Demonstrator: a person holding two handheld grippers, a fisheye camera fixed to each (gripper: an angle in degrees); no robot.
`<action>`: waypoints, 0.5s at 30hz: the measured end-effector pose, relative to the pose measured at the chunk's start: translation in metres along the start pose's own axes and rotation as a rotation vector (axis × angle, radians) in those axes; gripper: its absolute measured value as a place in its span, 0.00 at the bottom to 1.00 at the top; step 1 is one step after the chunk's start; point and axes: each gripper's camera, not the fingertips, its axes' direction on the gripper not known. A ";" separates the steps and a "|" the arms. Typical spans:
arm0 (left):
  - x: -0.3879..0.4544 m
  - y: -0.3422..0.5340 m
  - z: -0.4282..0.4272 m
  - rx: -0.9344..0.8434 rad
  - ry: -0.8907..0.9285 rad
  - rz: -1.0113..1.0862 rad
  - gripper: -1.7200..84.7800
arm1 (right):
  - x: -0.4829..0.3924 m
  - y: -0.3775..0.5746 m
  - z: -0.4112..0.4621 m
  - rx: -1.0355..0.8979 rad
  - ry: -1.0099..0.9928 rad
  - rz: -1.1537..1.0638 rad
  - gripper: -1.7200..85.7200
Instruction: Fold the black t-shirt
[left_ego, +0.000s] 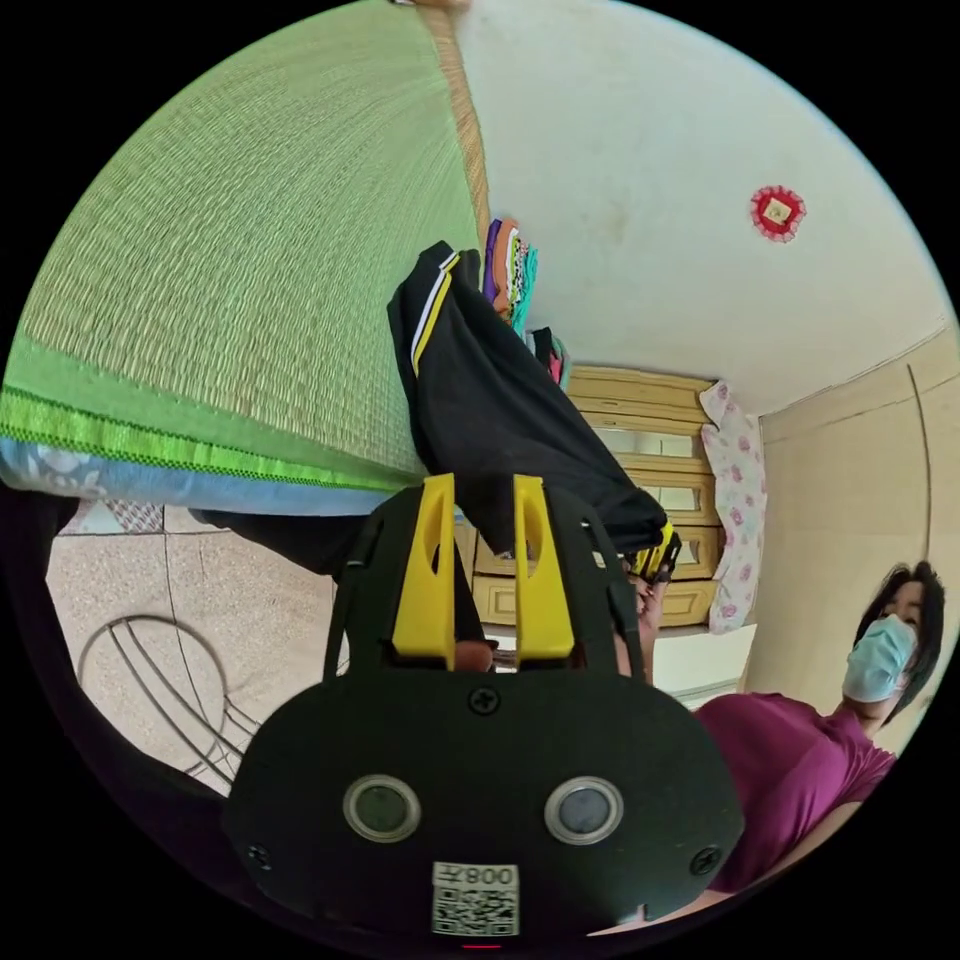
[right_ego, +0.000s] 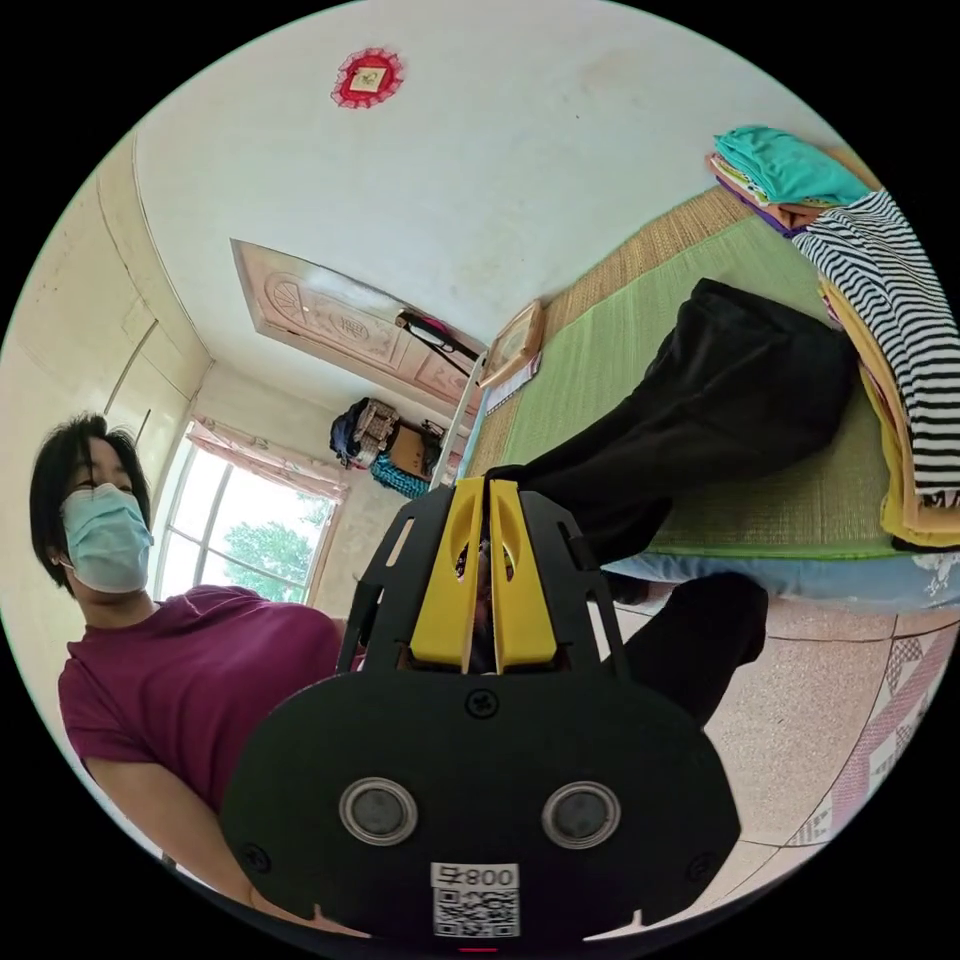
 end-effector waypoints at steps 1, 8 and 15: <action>-0.004 0.001 0.001 -0.008 -0.003 -0.014 0.13 | -0.002 0.003 -0.004 0.003 0.003 0.003 0.02; -0.019 0.010 0.023 -0.088 0.014 -0.090 0.12 | -0.024 0.029 -0.029 0.021 0.015 0.032 0.03; -0.003 0.017 0.035 -0.162 0.004 -0.061 0.04 | -0.031 0.047 -0.052 0.047 0.130 0.100 0.03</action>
